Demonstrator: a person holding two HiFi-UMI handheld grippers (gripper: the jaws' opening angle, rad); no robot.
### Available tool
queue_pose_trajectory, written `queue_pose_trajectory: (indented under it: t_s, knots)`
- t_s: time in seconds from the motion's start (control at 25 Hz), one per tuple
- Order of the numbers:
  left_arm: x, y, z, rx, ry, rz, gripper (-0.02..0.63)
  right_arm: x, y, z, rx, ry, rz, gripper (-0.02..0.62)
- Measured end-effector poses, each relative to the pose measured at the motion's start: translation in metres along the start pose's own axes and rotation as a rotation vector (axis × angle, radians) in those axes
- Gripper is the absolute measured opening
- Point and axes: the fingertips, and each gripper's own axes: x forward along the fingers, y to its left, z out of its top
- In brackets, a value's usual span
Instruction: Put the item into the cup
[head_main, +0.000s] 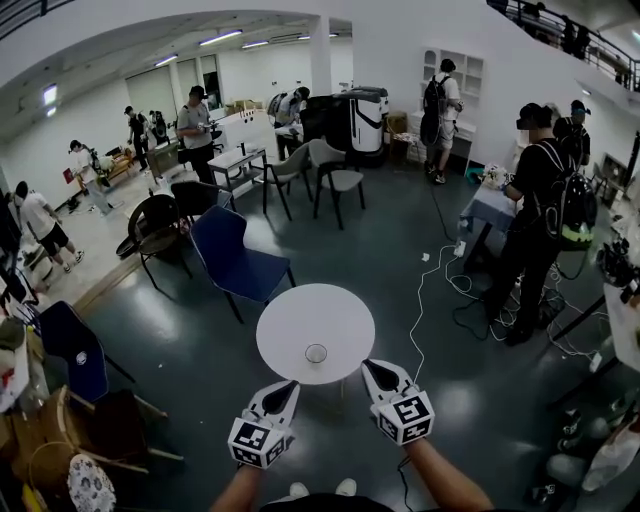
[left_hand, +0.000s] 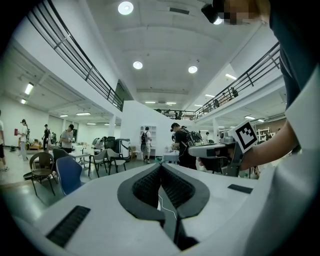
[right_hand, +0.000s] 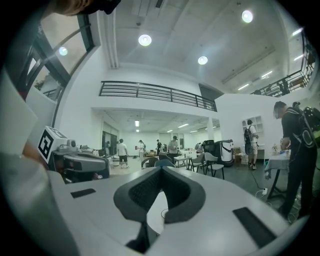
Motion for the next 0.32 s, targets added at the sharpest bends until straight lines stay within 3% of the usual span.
queue_pose_trajectory:
  t_s: [0.32]
  knots:
    - [-0.026,0.017,-0.002,0.004,-0.003,0.007,0.016,0.011,0.018,0.005,0.002,-0.013,-0.017,0.017]
